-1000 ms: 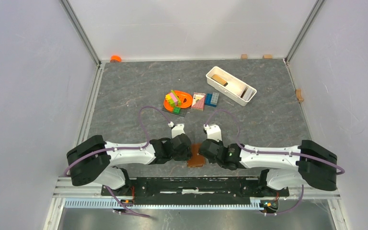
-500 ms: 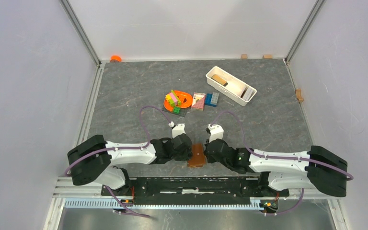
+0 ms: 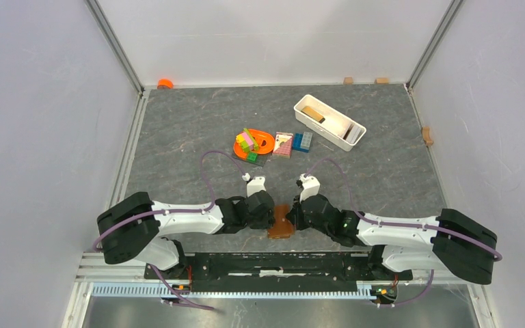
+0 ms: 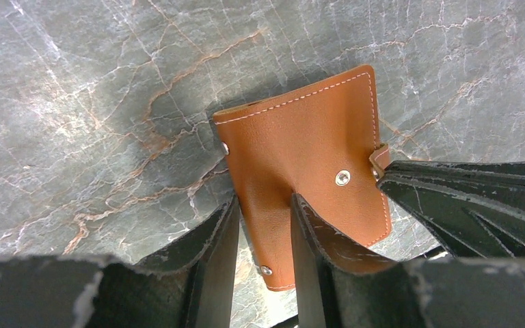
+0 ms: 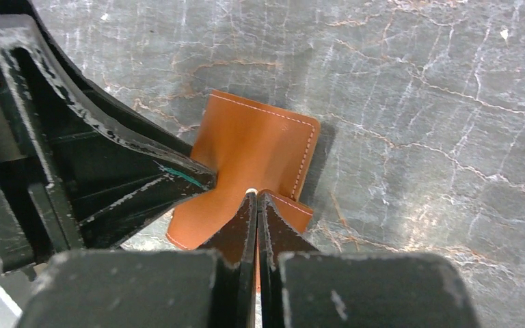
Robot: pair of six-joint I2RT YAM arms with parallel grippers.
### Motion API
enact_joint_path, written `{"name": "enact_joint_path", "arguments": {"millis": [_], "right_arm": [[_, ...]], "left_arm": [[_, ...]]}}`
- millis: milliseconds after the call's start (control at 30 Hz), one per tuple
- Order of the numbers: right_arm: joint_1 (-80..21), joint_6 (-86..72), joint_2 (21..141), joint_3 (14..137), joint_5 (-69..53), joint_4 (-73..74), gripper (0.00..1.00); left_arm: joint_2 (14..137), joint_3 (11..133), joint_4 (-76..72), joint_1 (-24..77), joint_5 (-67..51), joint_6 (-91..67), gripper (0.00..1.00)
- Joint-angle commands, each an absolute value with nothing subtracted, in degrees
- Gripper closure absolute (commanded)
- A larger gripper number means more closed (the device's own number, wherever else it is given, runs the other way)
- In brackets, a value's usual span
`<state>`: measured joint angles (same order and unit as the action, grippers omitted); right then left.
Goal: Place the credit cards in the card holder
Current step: Close the card holder at the center of the board.
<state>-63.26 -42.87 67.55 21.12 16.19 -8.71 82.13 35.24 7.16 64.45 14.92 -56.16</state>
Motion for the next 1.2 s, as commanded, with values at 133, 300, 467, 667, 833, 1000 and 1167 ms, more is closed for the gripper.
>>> {"name": "enact_joint_path", "arguments": {"millis": [133, 300, 467, 667, 833, 1000, 1167], "right_arm": [[-62.7, -41.8, 69.8, 21.7, 12.1, -13.0, 1.00], [-62.7, -41.7, 71.5, 21.9, 11.0, -13.6, 1.00], [-62.7, -41.9, 70.8, 21.8, 11.2, -13.9, 1.00], [-62.7, -41.6, 69.5, 21.3, 12.1, -13.9, 1.00], [-62.7, -41.5, 69.8, 21.0, 11.5, -16.2, 1.00], [-62.7, -41.2, 70.5, 21.3, 11.8, -15.3, 1.00], [-62.7, -42.9, 71.1, 19.6, 10.1, -17.4, 1.00]], "left_arm": [[86.1, 33.5, 13.7, 65.6, 13.7, -52.7, 0.60], [86.2, 33.6, 13.7, 65.7, 13.6, -52.8, 0.60], [86.3, 33.5, 13.7, 65.7, 13.6, -52.8, 0.60], [86.6, 34.1, 14.3, 65.8, 13.8, -52.8, 0.60], [86.7, 34.0, 14.4, 65.9, 13.8, -53.1, 0.61], [86.7, 34.1, 14.3, 65.8, 13.8, -53.1, 0.60], [86.8, 34.1, 14.4, 65.8, 13.8, -53.2, 0.60]]}}
